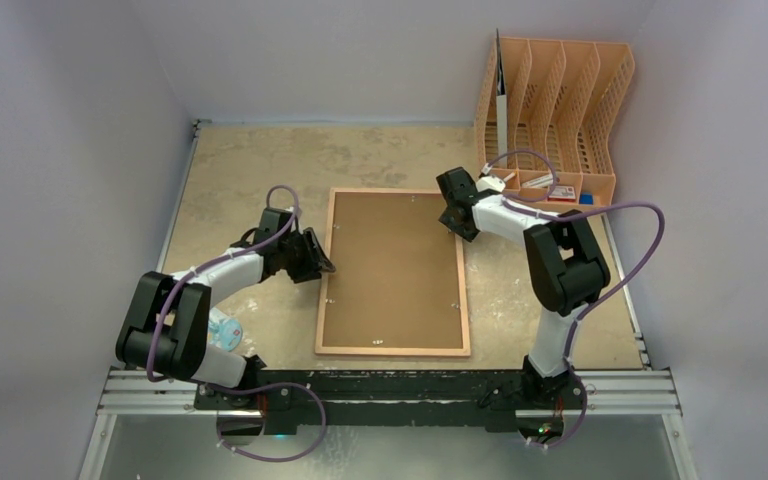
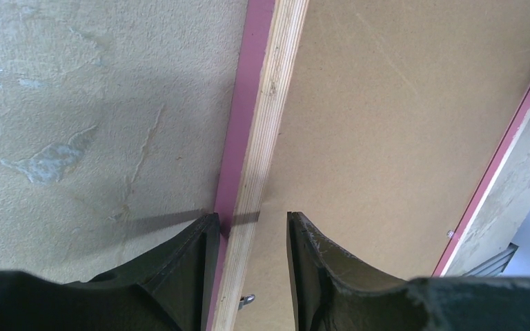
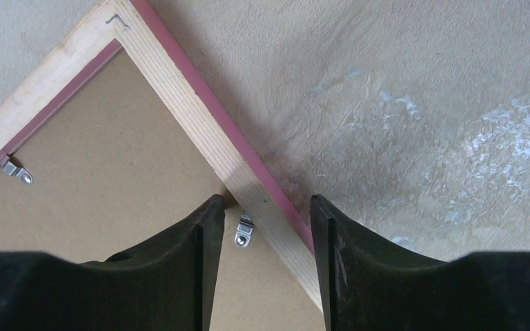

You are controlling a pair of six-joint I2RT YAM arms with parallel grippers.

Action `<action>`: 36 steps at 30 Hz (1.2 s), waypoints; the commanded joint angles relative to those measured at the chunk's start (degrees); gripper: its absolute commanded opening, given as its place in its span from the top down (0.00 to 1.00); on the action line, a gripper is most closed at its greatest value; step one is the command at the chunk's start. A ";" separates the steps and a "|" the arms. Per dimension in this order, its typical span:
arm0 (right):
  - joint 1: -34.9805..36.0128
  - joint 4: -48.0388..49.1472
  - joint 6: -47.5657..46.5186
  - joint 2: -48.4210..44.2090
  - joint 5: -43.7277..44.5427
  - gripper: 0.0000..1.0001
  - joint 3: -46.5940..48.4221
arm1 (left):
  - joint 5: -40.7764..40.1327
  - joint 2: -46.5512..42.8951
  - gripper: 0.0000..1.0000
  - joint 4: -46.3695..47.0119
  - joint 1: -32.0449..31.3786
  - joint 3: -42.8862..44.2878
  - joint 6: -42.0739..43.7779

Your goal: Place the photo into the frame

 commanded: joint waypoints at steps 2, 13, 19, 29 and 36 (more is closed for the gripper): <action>-0.05 -1.59 1.73 0.15 -2.34 0.50 -1.01 | 2.92 -0.58 0.58 2.91 -0.18 -0.58 0.73; -0.15 -2.48 2.78 -1.44 -7.55 0.50 -4.26 | 7.35 0.21 0.58 6.26 -0.43 -2.00 -1.58; -0.14 -3.35 5.43 -3.55 -7.97 0.45 -7.11 | 8.00 0.30 0.58 7.44 -0.87 -2.86 -2.63; -0.14 -2.69 6.35 -3.96 -8.73 0.53 -8.84 | 8.03 0.56 0.59 8.12 -1.06 -3.11 -3.05; -0.13 -2.09 6.48 -3.45 -9.79 0.68 -8.36 | 8.26 1.08 0.59 8.54 -1.49 -3.35 -3.12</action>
